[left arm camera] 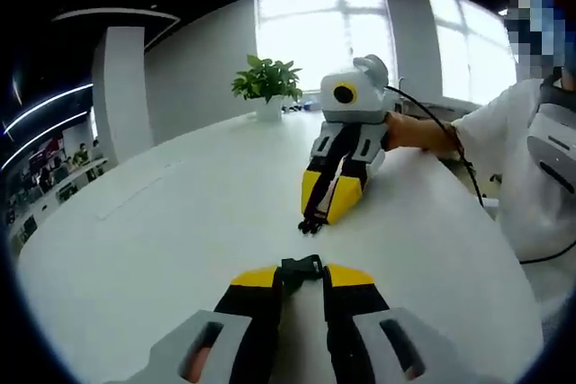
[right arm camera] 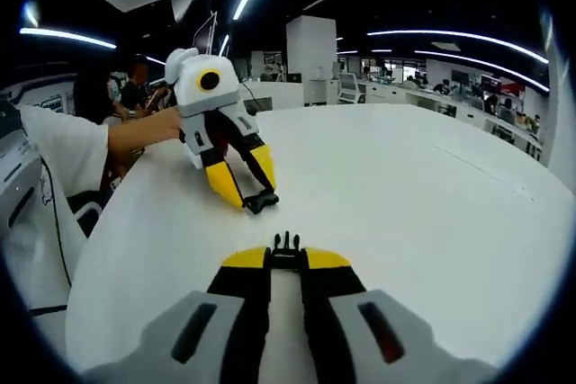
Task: Snap the two parts of the plastic buckle together until the buckle closes and remains connected.
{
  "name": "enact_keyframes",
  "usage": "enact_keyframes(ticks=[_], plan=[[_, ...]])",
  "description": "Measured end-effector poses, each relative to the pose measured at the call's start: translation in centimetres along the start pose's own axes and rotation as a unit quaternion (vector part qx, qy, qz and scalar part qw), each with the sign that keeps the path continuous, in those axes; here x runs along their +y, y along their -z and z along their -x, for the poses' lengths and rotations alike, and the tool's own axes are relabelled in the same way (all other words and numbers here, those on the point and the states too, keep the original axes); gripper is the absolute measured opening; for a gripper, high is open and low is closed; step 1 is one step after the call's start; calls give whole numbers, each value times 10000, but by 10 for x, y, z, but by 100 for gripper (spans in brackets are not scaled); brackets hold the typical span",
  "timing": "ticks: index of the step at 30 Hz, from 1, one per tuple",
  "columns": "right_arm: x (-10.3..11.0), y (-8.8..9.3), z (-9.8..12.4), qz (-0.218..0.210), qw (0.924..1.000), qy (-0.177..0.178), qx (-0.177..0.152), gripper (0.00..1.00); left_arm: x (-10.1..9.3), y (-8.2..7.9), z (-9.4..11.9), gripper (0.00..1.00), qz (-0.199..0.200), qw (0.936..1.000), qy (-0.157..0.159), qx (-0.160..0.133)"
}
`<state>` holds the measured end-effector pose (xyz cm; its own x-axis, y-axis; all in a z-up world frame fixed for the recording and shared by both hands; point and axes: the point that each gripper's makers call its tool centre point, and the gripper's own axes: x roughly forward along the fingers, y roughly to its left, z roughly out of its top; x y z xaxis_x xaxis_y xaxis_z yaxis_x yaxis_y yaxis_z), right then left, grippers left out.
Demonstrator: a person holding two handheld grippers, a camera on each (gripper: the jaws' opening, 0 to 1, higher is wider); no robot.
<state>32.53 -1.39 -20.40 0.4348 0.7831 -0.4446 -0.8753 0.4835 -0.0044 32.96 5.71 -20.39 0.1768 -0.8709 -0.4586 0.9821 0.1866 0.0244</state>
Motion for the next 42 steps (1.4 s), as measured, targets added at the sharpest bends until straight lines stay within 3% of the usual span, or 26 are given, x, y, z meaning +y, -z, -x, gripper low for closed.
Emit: enact_keyframes(ticks=[10,19,22,32,36,42], plan=[[0,1,1,154,9998,-109,75,13,-3,1,1,17,-133,9993,351,39],[-1,1,1,201,9997,-97,88,13,-2,3,-2,17,-88,9994,309,109],[-2,1,2,149,9998,-69,56,15,2,2,-2,22,148,9996,203,88],[-2,-1,3,-87,9999,-46,-88,20,-4,1,0,44,196,9996,-140,152],[0,-4,5,-153,9997,-20,-167,21,-11,-2,1,51,428,9986,-317,-2],[2,-11,9,-288,9989,156,-331,22,-3,-9,8,51,917,9901,-1038,-240]])
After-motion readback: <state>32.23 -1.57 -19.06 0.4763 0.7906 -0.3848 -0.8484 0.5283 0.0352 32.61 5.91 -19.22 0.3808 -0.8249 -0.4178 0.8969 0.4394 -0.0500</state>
